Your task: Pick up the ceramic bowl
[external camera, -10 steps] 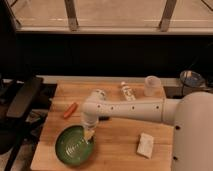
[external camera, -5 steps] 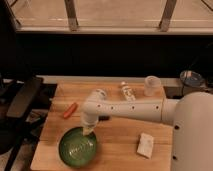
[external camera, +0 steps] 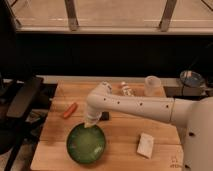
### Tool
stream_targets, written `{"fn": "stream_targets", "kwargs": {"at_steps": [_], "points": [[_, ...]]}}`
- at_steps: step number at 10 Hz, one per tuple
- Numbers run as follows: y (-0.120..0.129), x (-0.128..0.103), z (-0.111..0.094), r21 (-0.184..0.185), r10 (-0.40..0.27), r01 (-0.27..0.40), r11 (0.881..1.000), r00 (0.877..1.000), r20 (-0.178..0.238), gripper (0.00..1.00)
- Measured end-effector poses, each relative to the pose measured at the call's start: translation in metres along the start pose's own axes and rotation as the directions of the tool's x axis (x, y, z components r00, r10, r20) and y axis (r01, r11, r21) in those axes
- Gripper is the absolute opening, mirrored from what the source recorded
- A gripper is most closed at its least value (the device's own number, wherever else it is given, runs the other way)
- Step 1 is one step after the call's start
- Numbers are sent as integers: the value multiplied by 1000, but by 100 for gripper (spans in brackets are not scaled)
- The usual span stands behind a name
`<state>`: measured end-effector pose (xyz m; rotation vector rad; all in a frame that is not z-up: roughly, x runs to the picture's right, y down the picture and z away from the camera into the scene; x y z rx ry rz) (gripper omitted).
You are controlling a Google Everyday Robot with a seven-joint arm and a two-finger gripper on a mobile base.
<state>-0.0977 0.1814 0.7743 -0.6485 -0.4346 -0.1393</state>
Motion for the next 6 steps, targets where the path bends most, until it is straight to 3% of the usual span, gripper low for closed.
{"fn": "stream_targets", "kwargs": {"at_steps": [6], "points": [[-18,-5,-33,35,-25,24,999,999,40,0]]}}
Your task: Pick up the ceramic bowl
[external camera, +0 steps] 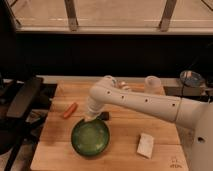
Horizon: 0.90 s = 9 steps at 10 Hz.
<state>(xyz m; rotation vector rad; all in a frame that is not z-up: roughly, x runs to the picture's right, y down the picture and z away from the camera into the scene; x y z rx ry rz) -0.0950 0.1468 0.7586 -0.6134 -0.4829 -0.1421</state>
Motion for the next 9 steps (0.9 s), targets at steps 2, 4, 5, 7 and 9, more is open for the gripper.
{"fn": "stream_targets", "kwargs": {"at_steps": [2,4,5,7,9], "points": [[-7,-1,-10,11,-6,6,1000,1000,11,0],[-11,-3,-15,15,-13,13,1000,1000,20,0],[-15,-5,-25,21,-17,17,1000,1000,26,0],[-20,-5,-36,28,-19,18,999,999,31,0],[-24,-6,-38,28,-26,25,999,999,38,0]]}}
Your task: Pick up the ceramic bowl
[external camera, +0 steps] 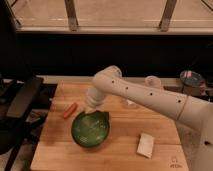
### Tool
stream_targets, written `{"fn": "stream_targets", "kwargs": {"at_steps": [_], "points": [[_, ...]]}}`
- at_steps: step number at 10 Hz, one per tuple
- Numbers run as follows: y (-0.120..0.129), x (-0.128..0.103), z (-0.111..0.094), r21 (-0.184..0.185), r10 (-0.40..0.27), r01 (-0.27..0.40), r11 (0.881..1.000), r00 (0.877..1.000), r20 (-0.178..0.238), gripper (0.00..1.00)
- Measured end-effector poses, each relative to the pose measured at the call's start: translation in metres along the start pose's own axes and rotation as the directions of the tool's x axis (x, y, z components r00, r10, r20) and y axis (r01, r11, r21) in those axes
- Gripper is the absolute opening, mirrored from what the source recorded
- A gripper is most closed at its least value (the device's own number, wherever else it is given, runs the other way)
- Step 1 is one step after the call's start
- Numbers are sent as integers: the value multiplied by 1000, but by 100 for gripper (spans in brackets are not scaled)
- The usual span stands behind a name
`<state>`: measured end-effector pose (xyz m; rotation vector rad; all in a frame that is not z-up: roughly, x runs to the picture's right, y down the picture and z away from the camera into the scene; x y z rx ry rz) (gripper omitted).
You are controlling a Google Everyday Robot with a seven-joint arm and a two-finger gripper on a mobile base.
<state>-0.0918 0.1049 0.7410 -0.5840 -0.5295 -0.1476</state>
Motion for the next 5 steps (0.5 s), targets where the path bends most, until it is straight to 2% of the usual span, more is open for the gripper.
{"fn": "stream_targets", "kwargs": {"at_steps": [3,5], "points": [[-5,-1,-16,6,-1,1,1000,1000,2,0],[-7,-3,-16,5,-7,7,1000,1000,4,0]]}}
